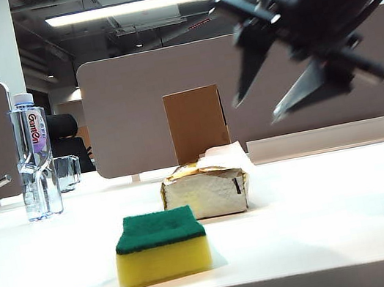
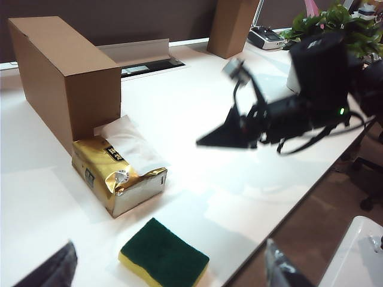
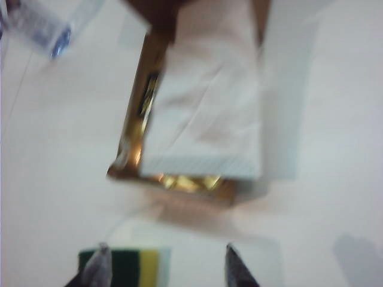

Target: Move the sponge from right to left to wipe the table, avoiding obstacles on the table, and finally reaching the bottle of mineral water.

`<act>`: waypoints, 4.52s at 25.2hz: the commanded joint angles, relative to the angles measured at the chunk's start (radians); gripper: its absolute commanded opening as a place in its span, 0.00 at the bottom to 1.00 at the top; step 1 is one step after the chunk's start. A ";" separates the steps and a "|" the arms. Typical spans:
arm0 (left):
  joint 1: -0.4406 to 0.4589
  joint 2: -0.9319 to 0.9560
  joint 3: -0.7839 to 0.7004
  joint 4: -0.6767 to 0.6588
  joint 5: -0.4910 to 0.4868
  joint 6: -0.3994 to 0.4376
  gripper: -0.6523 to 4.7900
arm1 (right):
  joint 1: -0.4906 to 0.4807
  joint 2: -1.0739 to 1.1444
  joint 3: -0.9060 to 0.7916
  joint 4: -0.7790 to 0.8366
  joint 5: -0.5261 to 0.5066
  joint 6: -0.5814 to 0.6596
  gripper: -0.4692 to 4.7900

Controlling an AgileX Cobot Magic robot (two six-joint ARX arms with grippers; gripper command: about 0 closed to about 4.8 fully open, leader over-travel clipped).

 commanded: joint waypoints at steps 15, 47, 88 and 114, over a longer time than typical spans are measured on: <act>0.000 0.024 0.007 -0.097 -0.039 0.014 0.96 | -0.401 -0.267 0.203 -0.470 -0.006 -0.417 0.55; -0.125 0.637 0.203 -0.311 -0.164 0.126 0.99 | -0.566 -0.518 0.159 -0.798 -0.193 -0.514 0.55; -0.450 1.162 0.198 0.127 -0.267 -0.278 1.00 | -0.565 -0.534 0.158 -0.814 -0.223 -0.508 0.55; -0.480 1.353 0.199 0.214 -0.308 -0.275 1.00 | -0.565 -0.534 0.159 -0.813 -0.222 -0.504 0.54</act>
